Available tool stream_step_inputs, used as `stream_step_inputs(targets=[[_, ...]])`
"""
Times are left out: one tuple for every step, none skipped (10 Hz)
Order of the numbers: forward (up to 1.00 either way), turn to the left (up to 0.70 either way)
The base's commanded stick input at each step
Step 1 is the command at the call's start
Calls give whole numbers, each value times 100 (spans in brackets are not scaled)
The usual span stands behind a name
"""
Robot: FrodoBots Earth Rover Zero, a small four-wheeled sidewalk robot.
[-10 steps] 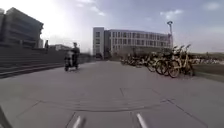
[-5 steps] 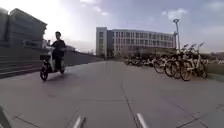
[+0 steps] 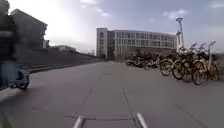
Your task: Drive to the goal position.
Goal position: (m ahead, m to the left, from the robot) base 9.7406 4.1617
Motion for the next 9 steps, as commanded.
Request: stream_step_inputs(targets=[[100, 0], [100, 0], [100, 0], [100, 0], [100, 0], [100, 0], [100, 0], [100, 0], [100, 0]])
